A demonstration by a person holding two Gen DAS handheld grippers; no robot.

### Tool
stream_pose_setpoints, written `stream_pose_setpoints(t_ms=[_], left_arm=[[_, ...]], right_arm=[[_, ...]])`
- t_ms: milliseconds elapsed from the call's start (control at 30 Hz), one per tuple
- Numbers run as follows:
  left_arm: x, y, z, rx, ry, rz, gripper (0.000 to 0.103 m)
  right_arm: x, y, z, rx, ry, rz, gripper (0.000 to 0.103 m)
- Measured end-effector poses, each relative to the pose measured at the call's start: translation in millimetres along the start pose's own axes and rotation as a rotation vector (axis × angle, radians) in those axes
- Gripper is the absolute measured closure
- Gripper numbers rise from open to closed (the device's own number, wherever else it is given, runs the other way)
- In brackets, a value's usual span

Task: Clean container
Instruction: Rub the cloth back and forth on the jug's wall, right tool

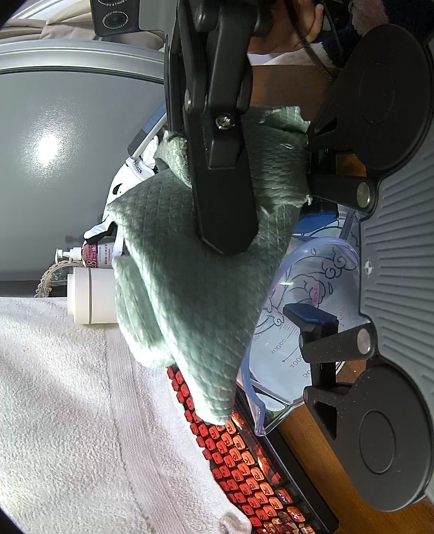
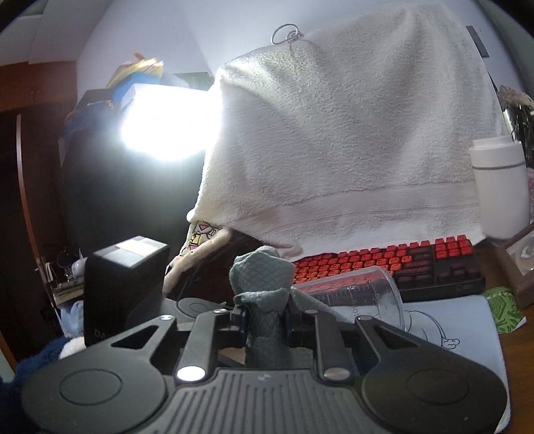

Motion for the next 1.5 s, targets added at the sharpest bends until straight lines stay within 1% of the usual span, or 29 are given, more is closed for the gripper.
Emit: stream_pose_setpoints(t_ms=[267, 433, 500, 633, 867, 900, 1000, 1067, 1167, 1367, 1500], left_arm=[[-0.4, 0.1, 0.5, -0.002, -0.003, -0.001, 0.057], [-0.1, 0.3, 1.5, -0.002, -0.004, -0.001, 0.057], [-0.1, 0.4, 1.5, -0.002, -0.003, -0.001, 0.057], [0.1, 0.5, 2.2, -0.003, -0.004, -0.001, 0.057], [0.1, 0.8, 2.6, -0.003, -0.004, -0.001, 0.057], [0.2, 0.9, 2.7, -0.003, -0.004, -0.002, 0.057], [0.5, 0.9, 3.2, -0.002, -0.004, -0.001, 0.057], [0.6, 0.9, 3.7, -0.003, -0.005, -0.002, 0.057], [0.5, 0.8, 4.3, -0.003, -0.006, -0.002, 0.057], [0.4, 0.9, 4.2, -0.004, -0.006, -0.002, 0.057], [0.4, 0.9, 4.3, -0.004, -0.006, -0.002, 0.057]], right_arm=[[2.2, -0.1, -26.8, -0.106, 0.021, -0.019, 0.084], [5.4, 0.0, -49.2, -0.201, 0.068, -0.034, 0.084], [5.4, -0.6, -54.1, -0.213, 0.088, -0.034, 0.084], [3.2, -1.8, -47.2, -0.197, 0.069, -0.029, 0.084], [-2.8, -1.5, -11.5, -0.044, -0.011, 0.007, 0.084], [-3.7, -1.8, -6.2, -0.033, -0.029, 0.007, 0.084], [-4.6, -2.7, 2.2, -0.038, -0.082, -0.001, 0.084], [-3.6, -2.8, -0.6, -0.042, -0.081, -0.001, 0.084], [-0.5, -1.7, -11.1, -0.09, -0.068, -0.01, 0.084], [4.7, -0.4, -40.9, -0.24, 0.003, -0.025, 0.084], [4.1, -1.9, -50.7, -0.257, 0.058, -0.018, 0.084]])
Point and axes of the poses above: each gripper's, at about its wrist camera, not at the fingertips, and y roughly the way its jaws point, z to its left, x to its top, the point moved 3 cm from there along y, roughly the way its jaws point, and after that the axes turned 13 degrees about -x, right-handed, at the moved point
